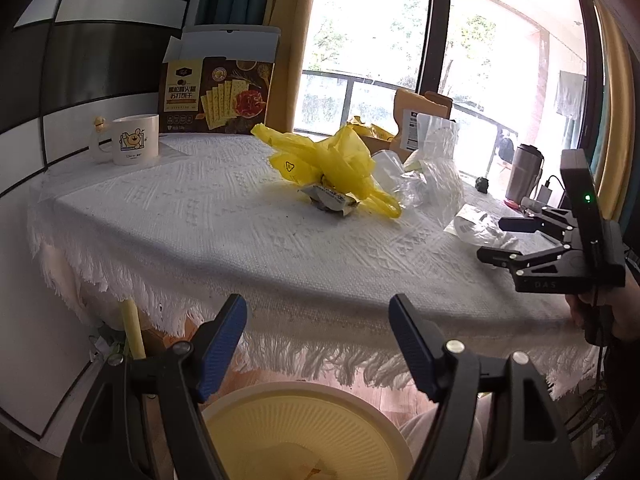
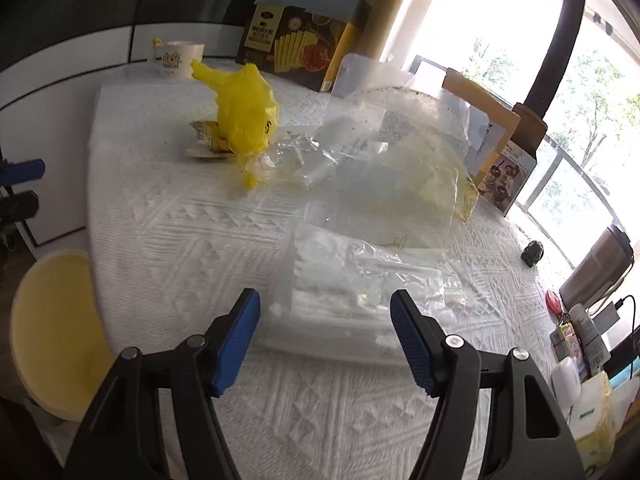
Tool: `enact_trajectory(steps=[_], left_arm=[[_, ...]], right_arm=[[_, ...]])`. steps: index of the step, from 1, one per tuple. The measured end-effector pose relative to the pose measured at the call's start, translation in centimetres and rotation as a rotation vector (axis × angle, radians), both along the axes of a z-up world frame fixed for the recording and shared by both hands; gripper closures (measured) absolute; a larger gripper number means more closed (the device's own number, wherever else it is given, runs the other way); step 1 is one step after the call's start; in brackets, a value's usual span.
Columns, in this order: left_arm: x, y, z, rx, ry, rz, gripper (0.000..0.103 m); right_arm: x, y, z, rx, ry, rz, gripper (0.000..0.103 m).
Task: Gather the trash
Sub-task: 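Reach the left tool to the yellow plastic bag and grasp it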
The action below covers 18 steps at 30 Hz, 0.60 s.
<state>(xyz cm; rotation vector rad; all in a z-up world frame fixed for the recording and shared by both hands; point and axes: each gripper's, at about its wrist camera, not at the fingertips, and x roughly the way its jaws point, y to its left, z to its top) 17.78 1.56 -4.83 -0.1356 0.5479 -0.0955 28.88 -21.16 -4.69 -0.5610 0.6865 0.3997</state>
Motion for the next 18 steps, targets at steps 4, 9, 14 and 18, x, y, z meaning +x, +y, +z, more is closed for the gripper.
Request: enact_trajectory(steps=[4, 9, 14, 18], left_arm=[[0.5, 0.3, 0.0, -0.001, -0.004, 0.002, 0.029], [1.1, 0.3, 0.2, 0.006, -0.016, -0.003, 0.029], [2.0, -0.2, 0.7, 0.021, -0.028, -0.029, 0.029], [3.3, -0.6, 1.4, 0.037, -0.036, -0.047, 0.029]], right_arm=[[1.2, 0.6, -0.6, -0.053, -0.004, -0.035, 0.037], [2.0, 0.1, -0.7, -0.019, 0.040, -0.037, 0.087], [1.3, -0.3, 0.0, 0.013, -0.002, -0.030, 0.098], [0.1, -1.3, 1.0, 0.054, -0.057, -0.046, 0.100]])
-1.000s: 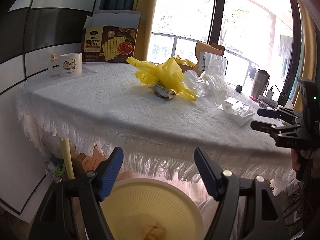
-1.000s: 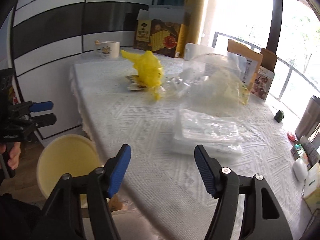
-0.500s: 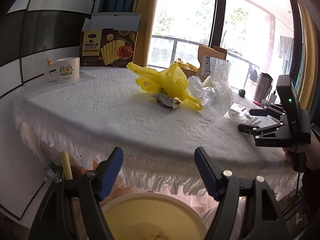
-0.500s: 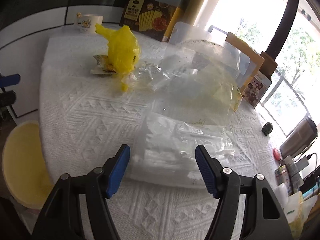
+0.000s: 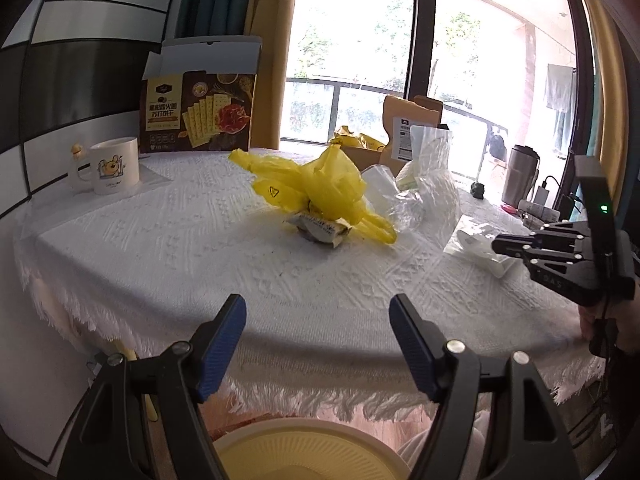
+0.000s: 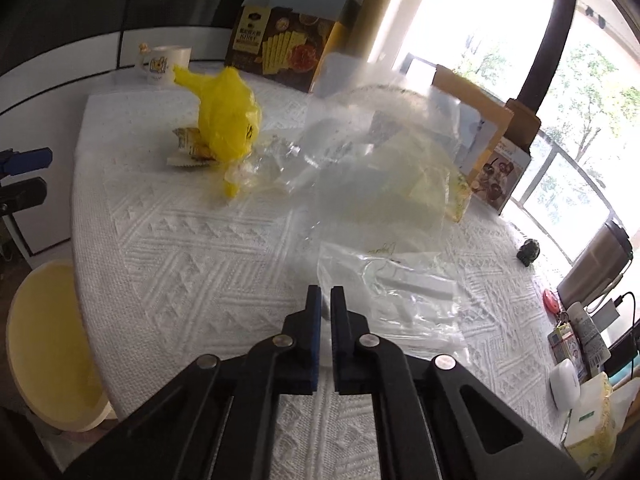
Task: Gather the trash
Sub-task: 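Reach the left tool to the yellow plastic bag and grasp it, then lift the yellow bag with the left tool and drop it into the wastebasket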
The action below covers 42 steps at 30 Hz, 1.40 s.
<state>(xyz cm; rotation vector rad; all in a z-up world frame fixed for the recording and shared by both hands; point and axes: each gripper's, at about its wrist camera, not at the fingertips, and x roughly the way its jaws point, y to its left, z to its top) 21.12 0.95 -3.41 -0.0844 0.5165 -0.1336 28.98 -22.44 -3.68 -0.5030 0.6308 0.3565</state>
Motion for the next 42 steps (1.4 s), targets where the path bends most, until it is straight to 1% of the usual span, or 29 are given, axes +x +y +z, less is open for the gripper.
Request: enact_trajectory(steps=[5, 10, 13, 16, 17, 19, 20, 23, 25, 28, 30, 32, 33, 34, 35, 36, 37, 39, 42], left_arm=[[2.3, -0.3, 1.2, 0.013, -0.016, -0.021, 0.029], [7.0, -0.7, 2.7, 0.034, 0.012, -0.070, 0.028], [10.0, -0.8, 3.5, 0.010, 0.034, -0.100, 0.028], [13.4, -1.1, 3.4, 0.012, 0.093, -0.082, 0.028], [14.4, -1.3, 3.3, 0.035, 0.117, -0.062, 0.028], [15.7, -1.7, 3.3, 0.086, 0.125, -0.021, 0.028], [16.2, -1.7, 3.3, 0.086, 0.123, -0.020, 0.028], [17.9, -1.4, 3.2, 0.044, 0.156, -0.019, 0.028], [18.7, -1.4, 3.0, 0.015, 0.164, -0.035, 0.028], [20.1, -1.6, 2.1, -0.010, 0.207, -0.051, 0.028], [20.9, -1.8, 1.4, -0.040, 0.240, -0.067, 0.028], [21.1, -1.8, 1.1, -0.055, 0.236, -0.068, 0.028], [21.1, -1.9, 1.1, -0.052, 0.226, -0.071, 0.041], [21.2, -2.0, 1.1, -0.044, 0.225, -0.074, 0.069], [21.3, -2.2, 1.0, -0.039, 0.232, -0.081, 0.076], [21.2, -2.2, 1.1, -0.045, 0.227, -0.089, 0.079], [21.0, -2.4, 1.2, -0.043, 0.219, -0.097, 0.088], [20.4, -2.6, 1.8, -0.026, 0.197, -0.098, 0.093], [19.2, -3.0, 3.3, -0.007, 0.154, -0.108, 0.095]], right_arm=[[-1.0, -1.9, 2.1, 0.058, -0.074, -0.038, 0.101], [-1.8, -3.7, 4.2, 0.064, -0.138, -0.067, 0.102], [-1.6, -4.7, 5.1, 0.066, -0.163, -0.077, 0.102], [-1.6, -5.4, 6.1, 0.076, -0.183, -0.087, 0.102], [-1.6, -5.6, 6.4, 0.079, -0.188, -0.090, 0.102], [-1.7, -5.9, 7.0, 0.088, -0.201, -0.093, 0.102], [-1.7, -5.9, 7.2, 0.091, -0.206, -0.091, 0.102], [-1.9, -5.9, 7.7, 0.100, -0.219, -0.083, 0.102], [-1.9, -5.9, 7.9, 0.107, -0.222, -0.082, 0.102], [-2.3, -6.0, 8.0, 0.133, -0.222, -0.087, 0.102], [-2.5, -6.2, 8.0, 0.155, -0.223, -0.092, 0.102], [-2.9, -6.3, 8.1, 0.173, -0.224, -0.094, 0.102], [-3.0, -6.3, 8.2, 0.176, -0.225, -0.094, 0.102], [-3.1, -6.2, 8.3, 0.180, -0.227, -0.093, 0.102], [-3.4, -6.2, 8.4, 0.182, -0.230, -0.091, 0.102], [-3.7, -6.2, 8.6, 0.184, -0.235, -0.090, 0.102], [-3.9, -6.2, 8.7, 0.186, -0.239, -0.089, 0.102], [-4.3, -6.3, 9.1, 0.190, -0.245, -0.085, 0.102], [-5.0, -6.3, 9.6, 0.192, -0.256, -0.082, 0.102]])
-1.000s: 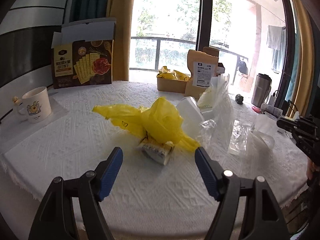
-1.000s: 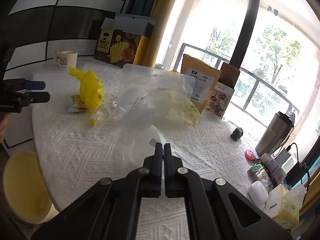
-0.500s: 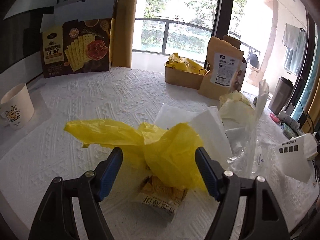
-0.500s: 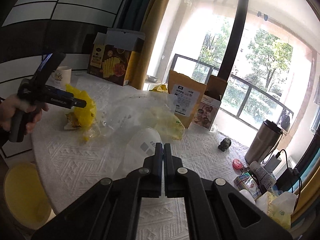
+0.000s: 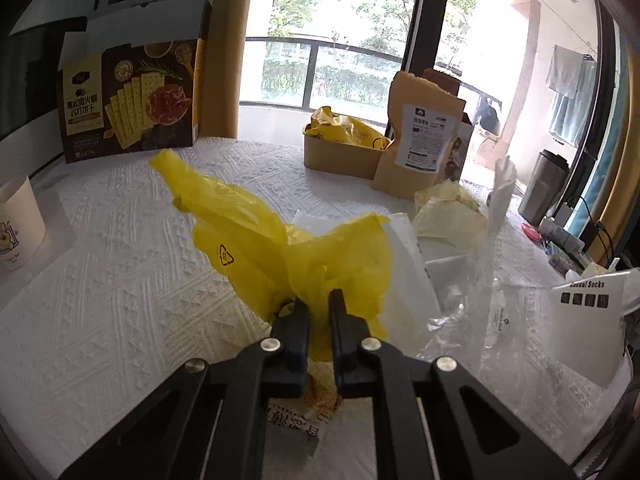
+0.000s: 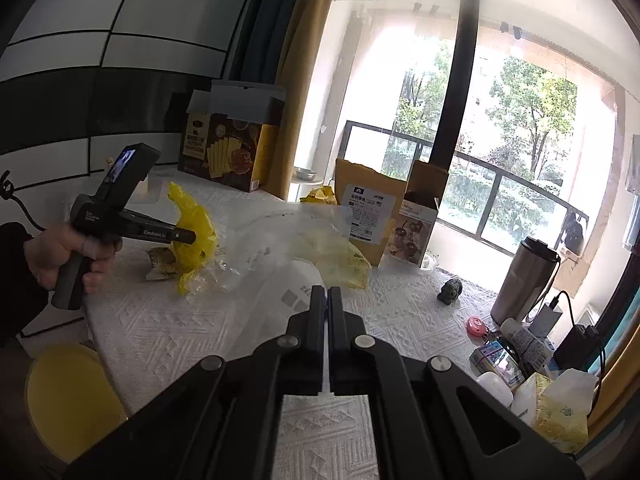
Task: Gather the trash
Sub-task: 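Lift the yellow bag with the left tool and drop it into the wastebasket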
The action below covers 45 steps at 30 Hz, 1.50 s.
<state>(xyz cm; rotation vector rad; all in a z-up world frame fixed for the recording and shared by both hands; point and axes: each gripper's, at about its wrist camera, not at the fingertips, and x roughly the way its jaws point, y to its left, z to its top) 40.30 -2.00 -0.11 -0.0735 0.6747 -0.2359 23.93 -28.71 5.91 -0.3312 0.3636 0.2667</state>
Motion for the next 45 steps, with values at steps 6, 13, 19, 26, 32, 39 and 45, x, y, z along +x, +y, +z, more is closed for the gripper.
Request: enact_trajectory(steps=[6, 13, 19, 26, 32, 39, 45], left_arm=[[-3.0, -0.4, 3.5, 0.021, -0.076, -0.022, 0.095], [-8.0, -0.5, 7.2, 0.059, -0.172, -0.046, 0.095], [-13.0, -0.2, 9.5, 0.082, -0.241, -0.068, 0.095], [-18.8, 0.9, 10.7, 0.095, -0.279, -0.082, 0.095], [-22.5, 2.0, 9.6, 0.097, -0.261, -0.091, 0.095], [-25.5, 3.6, 6.7, 0.068, -0.205, -0.078, 0.095], [-27.9, 4.6, 3.5, 0.008, -0.133, -0.077, 0.095]], right_arm=[[-1.8, 0.5, 1.1, -0.004, -0.025, 0.017, 0.102], [-4.8, 1.2, 2.9, -0.005, -0.073, 0.037, 0.102], [-7.4, 1.8, 4.3, -0.003, -0.105, 0.051, 0.102], [-10.7, 2.6, 5.9, -0.004, -0.150, 0.080, 0.102], [-12.8, 3.8, 6.4, 0.000, -0.167, 0.120, 0.102], [-14.4, 5.5, 5.7, 0.010, -0.169, 0.182, 0.102], [-15.8, 7.0, 5.0, 0.021, -0.156, 0.235, 0.102]])
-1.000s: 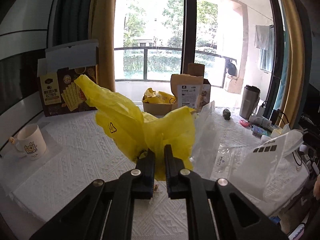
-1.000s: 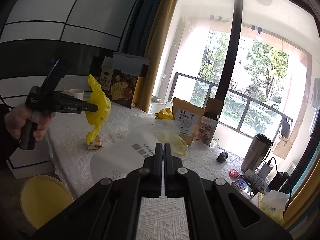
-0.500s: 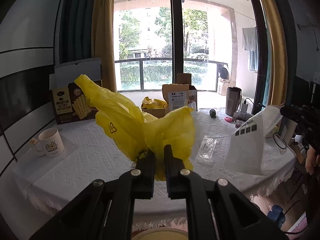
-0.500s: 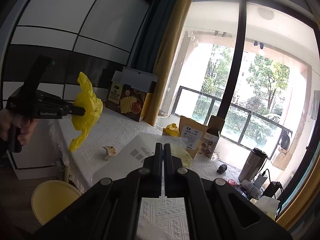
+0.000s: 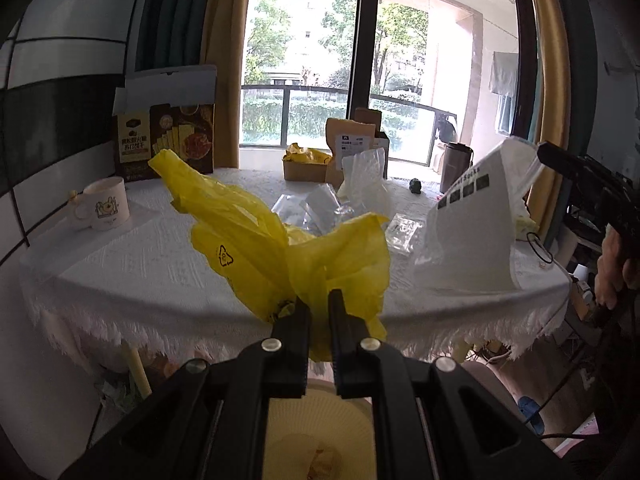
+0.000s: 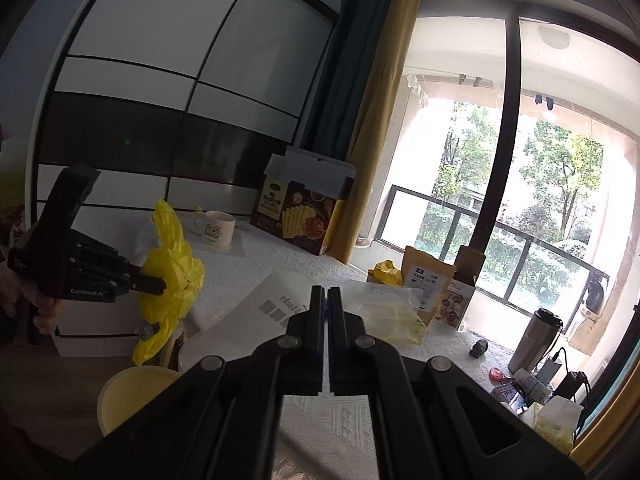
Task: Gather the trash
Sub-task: 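Lift the yellow bag with the left tool and drop it into the wastebasket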
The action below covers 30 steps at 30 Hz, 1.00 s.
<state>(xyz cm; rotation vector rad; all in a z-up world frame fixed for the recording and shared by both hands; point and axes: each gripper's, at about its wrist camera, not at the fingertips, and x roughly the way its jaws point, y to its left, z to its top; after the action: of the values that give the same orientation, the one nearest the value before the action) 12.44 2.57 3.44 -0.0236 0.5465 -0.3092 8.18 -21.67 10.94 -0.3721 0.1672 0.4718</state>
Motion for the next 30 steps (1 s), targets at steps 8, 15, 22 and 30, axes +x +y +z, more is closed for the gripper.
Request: enact_trajectory(steps=[8, 15, 22, 30], left_arm=[[-2.0, 0.0, -6.2, -0.045, 0.130, 0.011, 0.095], [-2.2, -0.1, -11.2, -0.054, 0.246, 0.077, 0.095], [-1.7, 0.6, -14.1, -0.102, 0.329, 0.125, 0.050], [-3.0, 2.4, -13.5, -0.111, 0.301, 0.181, 0.045]], right_arm=[[-1.4, 1.8, -1.0, -0.007, 0.017, 0.059, 0.102], [-2.2, 2.6, -1.7, -0.013, 0.030, 0.091, 0.102], [-2.4, 3.4, -2.9, -0.022, 0.056, 0.121, 0.102], [-1.9, 4.6, -4.4, -0.041, 0.095, 0.168, 0.102]])
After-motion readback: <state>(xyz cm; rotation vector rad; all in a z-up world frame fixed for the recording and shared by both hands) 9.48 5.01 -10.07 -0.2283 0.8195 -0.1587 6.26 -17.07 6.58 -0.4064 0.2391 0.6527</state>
